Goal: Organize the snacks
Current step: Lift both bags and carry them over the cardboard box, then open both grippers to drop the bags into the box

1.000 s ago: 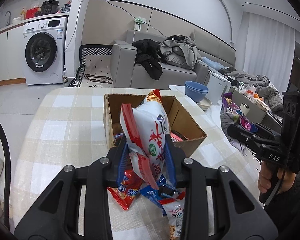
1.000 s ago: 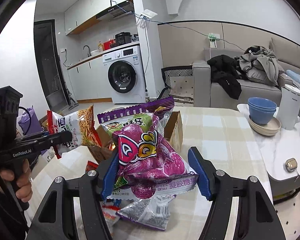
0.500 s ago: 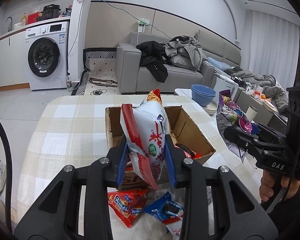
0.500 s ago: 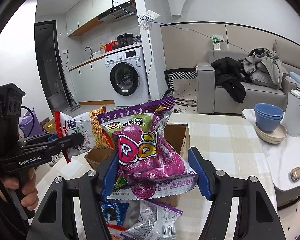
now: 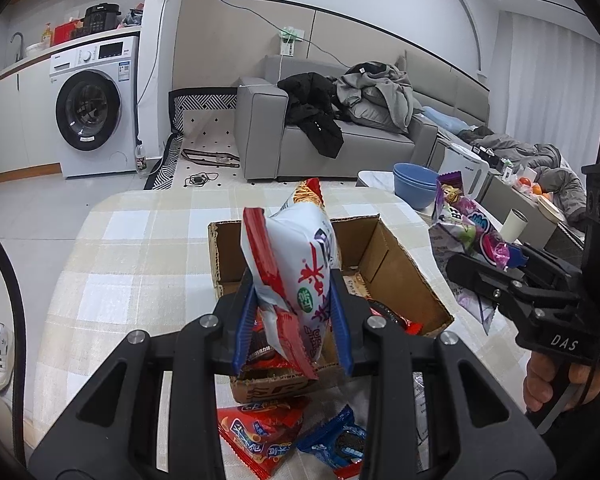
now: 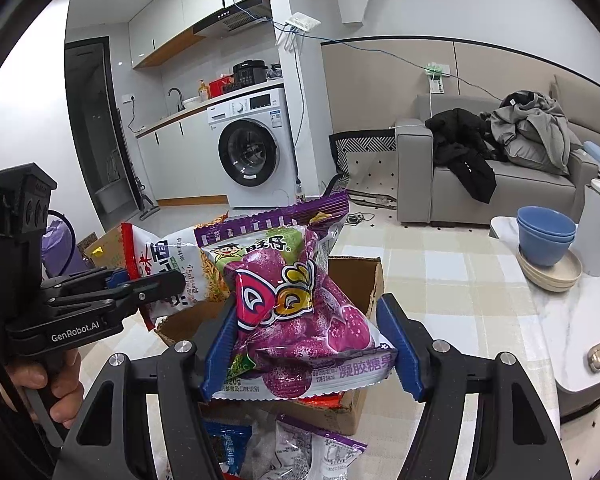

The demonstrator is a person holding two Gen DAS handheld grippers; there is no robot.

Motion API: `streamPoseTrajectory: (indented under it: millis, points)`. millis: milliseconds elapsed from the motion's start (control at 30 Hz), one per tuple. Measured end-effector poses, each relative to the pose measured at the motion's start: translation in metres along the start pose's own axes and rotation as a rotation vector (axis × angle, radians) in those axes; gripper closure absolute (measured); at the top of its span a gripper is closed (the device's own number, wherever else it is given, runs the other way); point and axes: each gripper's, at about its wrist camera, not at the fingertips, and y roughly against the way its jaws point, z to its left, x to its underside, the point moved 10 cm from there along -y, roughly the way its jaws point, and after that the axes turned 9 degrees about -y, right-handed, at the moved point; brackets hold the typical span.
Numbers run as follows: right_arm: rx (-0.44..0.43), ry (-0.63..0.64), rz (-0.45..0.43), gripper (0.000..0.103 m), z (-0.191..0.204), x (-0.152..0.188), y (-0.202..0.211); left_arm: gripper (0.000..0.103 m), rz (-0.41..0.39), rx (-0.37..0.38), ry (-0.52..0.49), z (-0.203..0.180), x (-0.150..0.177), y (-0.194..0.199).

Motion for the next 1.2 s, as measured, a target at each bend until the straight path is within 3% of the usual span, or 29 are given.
streamPoseTrajectory:
  millis: [1000, 1133, 1200]
  points:
    - [0.066, 0.043, 0.104, 0.033, -0.003, 0.008, -0.071, 0.072, 0.093, -0.020, -0.036, 0.004, 0.003, -0.110]
    - [0.094, 0.047, 0.108, 0.029, -0.005, 0.008, -0.077, 0.072, 0.113, 0.009, 0.002, 0.008, 0.009, -0.123]
    - [0.089, 0.048, 0.105, 0.021, -0.005, 0.008, -0.077, 0.072, 0.116, 0.018, 0.019, 0.011, 0.010, -0.127]
